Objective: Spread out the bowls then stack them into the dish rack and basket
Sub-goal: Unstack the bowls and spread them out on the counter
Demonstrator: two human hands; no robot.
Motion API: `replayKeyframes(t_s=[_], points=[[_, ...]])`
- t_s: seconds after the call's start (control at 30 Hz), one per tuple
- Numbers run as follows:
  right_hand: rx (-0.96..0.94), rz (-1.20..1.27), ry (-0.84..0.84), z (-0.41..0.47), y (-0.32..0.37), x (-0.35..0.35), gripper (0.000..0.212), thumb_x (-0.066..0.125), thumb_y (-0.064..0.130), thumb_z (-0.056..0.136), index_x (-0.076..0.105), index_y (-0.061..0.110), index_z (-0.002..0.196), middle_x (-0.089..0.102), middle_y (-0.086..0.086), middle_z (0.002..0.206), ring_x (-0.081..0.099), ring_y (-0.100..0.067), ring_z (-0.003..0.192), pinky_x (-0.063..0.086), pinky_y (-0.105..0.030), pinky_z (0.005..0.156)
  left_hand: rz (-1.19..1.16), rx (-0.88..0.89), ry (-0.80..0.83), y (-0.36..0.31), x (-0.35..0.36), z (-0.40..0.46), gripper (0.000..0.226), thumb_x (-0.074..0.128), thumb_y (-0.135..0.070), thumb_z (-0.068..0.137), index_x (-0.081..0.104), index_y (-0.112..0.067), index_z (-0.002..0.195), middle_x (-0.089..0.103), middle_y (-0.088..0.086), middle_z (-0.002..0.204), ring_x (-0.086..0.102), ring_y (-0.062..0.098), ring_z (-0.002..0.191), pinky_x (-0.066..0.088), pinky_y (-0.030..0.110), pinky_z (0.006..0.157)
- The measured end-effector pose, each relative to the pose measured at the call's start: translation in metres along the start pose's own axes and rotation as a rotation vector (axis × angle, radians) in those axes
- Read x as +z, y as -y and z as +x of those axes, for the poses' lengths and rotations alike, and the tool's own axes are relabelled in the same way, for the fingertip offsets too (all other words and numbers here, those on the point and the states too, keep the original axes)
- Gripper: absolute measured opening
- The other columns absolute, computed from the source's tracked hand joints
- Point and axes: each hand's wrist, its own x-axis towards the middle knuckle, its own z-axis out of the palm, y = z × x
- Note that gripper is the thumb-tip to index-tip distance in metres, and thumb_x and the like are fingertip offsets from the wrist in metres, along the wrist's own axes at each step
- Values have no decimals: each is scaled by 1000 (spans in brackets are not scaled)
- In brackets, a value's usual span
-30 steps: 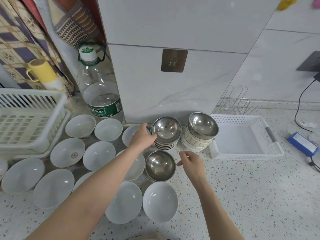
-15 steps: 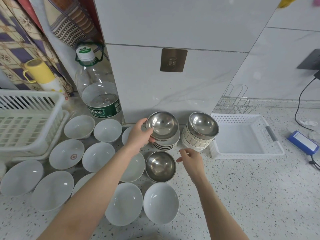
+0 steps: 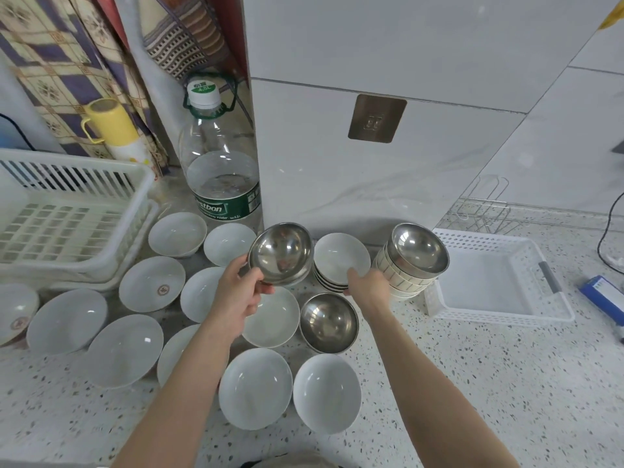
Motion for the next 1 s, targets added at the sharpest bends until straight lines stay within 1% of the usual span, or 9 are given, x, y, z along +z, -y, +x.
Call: replayKeyframes(t_s=[0.1, 0.33, 0.4, 0.53, 0.6, 0.7, 0.8, 0.9, 1.0], points=[[20, -79, -35, 0, 1, 5, 41, 51, 23, 86, 51, 1, 121, 71, -15, 104, 64, -33, 98, 54, -40, 84, -29, -18, -47, 8, -10, -4, 35, 51, -4, 91, 57, -22, 122, 68, 9, 61, 49, 5, 40, 22, 15, 32], [31, -101, -47, 2, 4, 3, 48, 50, 6, 82, 41, 3, 129, 67, -16, 111, 61, -35, 102, 48, -37, 77, -37, -31, -87, 16, -22, -10, 43, 58, -12, 90, 53, -25, 131, 68, 6, 56, 34, 13, 49, 22, 16, 32], [18, -51, -39, 2, 4, 3, 56, 47, 3, 81, 37, 7, 136, 69, -15, 106, 59, -32, 99, 46, -35, 75, -44, -25, -93, 17, -22, -13, 43, 57, -10, 90, 53, -24, 131, 67, 5, 55, 35, 14, 51, 22, 16, 32], [2, 130, -13, 1, 2, 0, 66, 41, 3, 76, 37, 19, 140, 66, 1, 72, 63, -32, 98, 53, -45, 86, -53, -21, -94, 20, -24, -18, 42, 55, -8, 91, 54, -23, 130, 68, 4, 55, 39, 15, 57, 22, 16, 31], [-17, 186, -1, -2, 2, -2, 69, 41, 2, 75, 38, 22, 141, 62, 5, 76, 65, -35, 98, 53, -49, 87, -59, -24, -92, 21, -27, -21, 42, 54, -8, 92, 53, -23, 131, 68, 5, 56, 40, 15, 57, 22, 16, 31], [-63, 254, -10, -10, 4, -6, 69, 41, 0, 75, 41, 23, 140, 53, 10, 88, 66, -39, 94, 55, -50, 83, -55, -27, -89, 24, -31, -24, 43, 55, -9, 92, 53, -23, 132, 67, 7, 57, 35, 13, 49, 22, 16, 31], [-124, 302, -32, -24, 5, -13, 63, 40, -2, 77, 46, 24, 134, 56, 7, 99, 69, -30, 77, 53, -36, 65, -53, -29, -69, 26, -36, -27, 44, 56, -10, 92, 52, -23, 134, 66, 8, 57, 32, 9, 40, 22, 17, 32], [-166, 365, -54, -44, -1, -19, 66, 39, -2, 79, 45, 37, 132, 54, 2, 120, 67, -18, 61, 47, -28, 61, -57, -29, -35, 29, -40, -31, 44, 57, -10, 92, 52, -24, 133, 66, 8, 58, 36, 12, 48, 23, 17, 32], [-124, 456, -95, -66, -15, -24, 72, 40, -3, 81, 40, 40, 140, 54, 6, 119, 64, -9, 49, 44, -26, 59, -27, -35, 19, 32, -45, -35, 39, 59, -14, 92, 54, -23, 130, 66, 9, 59, 34, 13, 50, 23, 18, 33]])
